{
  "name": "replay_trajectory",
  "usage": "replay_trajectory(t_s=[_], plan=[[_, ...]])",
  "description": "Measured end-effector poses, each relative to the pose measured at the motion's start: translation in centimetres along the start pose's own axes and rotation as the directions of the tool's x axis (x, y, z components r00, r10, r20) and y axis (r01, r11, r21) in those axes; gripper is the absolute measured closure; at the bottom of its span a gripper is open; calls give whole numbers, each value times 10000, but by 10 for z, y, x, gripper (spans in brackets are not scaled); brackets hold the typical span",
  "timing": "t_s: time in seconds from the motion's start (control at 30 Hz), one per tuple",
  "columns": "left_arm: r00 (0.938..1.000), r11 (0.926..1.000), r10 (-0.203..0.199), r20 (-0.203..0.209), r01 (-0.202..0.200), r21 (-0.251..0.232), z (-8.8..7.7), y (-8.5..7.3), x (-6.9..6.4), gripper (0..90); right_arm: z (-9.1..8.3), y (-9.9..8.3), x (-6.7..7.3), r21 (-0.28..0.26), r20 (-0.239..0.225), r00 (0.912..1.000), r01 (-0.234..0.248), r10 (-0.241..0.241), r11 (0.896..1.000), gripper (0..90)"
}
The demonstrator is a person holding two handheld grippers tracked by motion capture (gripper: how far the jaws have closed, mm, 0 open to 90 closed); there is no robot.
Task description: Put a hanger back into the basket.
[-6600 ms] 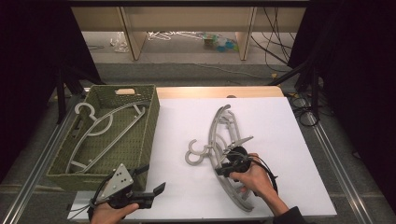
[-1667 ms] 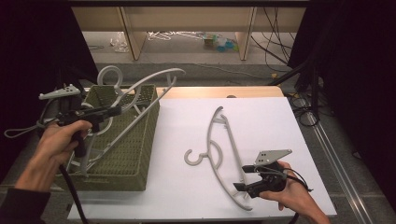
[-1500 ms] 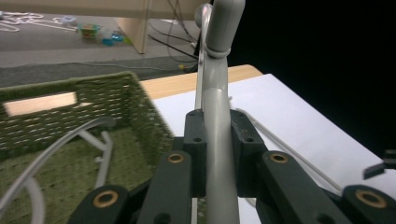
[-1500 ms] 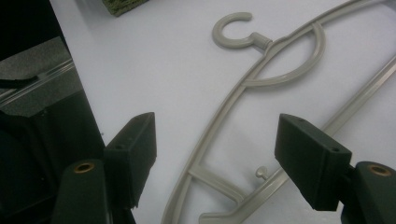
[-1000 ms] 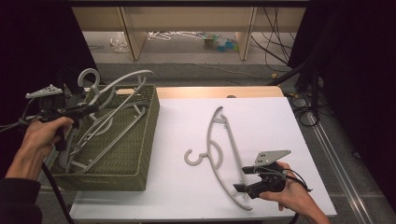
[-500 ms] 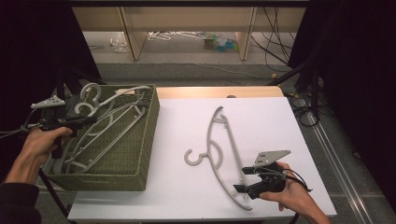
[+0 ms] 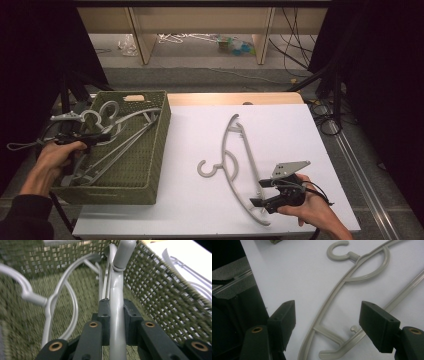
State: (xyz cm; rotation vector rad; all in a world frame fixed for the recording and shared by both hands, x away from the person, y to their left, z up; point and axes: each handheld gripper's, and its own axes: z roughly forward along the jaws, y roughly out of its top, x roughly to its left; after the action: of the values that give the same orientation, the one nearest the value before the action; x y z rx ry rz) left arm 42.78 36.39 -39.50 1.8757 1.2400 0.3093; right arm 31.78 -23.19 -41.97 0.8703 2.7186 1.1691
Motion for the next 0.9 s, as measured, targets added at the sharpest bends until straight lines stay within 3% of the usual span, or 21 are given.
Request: replay_trajectory(t_s=[0.17, 0.23, 0.27, 0.4, 0.47, 0.53, 0.6, 0.63, 0.7, 0.77, 0.8, 0.9], plan=[[9966, 9974, 541, -628, -509, 507, 7, -2, -3, 766, 1, 0, -1, -19, 15, 10000, 51, -51, 10000, 302], [9879, 9886, 1057, -1132, -921, 1191, 2, 0, 1, 760, 2, 0, -1, 14, 19, 10000, 54, -54, 10000, 302], [9825, 9877, 1141, -1473, -961, 1236, 2, -1, 3, 758, 1, 0, -1, 31, -27, 10000, -1, 1, 10000, 302], [9792, 9891, 882, -1829, -643, 1328, 2, -3, 7, 723, 1, 0, -1, 27, -1, 10000, 54, -54, 10000, 302], [9720, 9874, 988, -2130, -691, 1426, 4, -4, 7, 701, 1, 0, -1, -18, 33, 10000, 51, -51, 10000, 301], [9671, 9913, 682, -2451, -379, 1263, 2, -4, 9, 677, 1, -1, -1, -32, 51, 10000, 52, -52, 10000, 300], [9647, 9935, 516, -2582, -234, 1112, -4, -4, 13, 683, 0, -1, -2, 56, 2, 10000, -45, 45, 10000, 300], [9618, 9927, 617, -2668, -313, 1164, -6, -4, 14, 684, 0, -1, -2, 38, -2, 10000, 0, 0, 10000, 299], [9666, 9917, 657, -2477, -358, 1231, -10, -3, 13, 698, 0, -1, -3, 20, 17, 10000, -17, 17, 10000, 299], [9630, 9911, 766, -2584, -452, 1251, -11, -2, 11, 695, 1, -2, -3, 31, 44, 10000, 16, -16, 10000, 299], [9659, 9913, 751, -2478, -454, 1233, -12, -1, 10, 695, 1, -2, -3, 39, 55, 10000, 5, -6, 10000, 298], [9657, 9911, 940, -2422, -676, 1149, -15, 0, 5, 692, 0, -1, -2, 42, 3, 10000, -12, 12, 10000, 298]])
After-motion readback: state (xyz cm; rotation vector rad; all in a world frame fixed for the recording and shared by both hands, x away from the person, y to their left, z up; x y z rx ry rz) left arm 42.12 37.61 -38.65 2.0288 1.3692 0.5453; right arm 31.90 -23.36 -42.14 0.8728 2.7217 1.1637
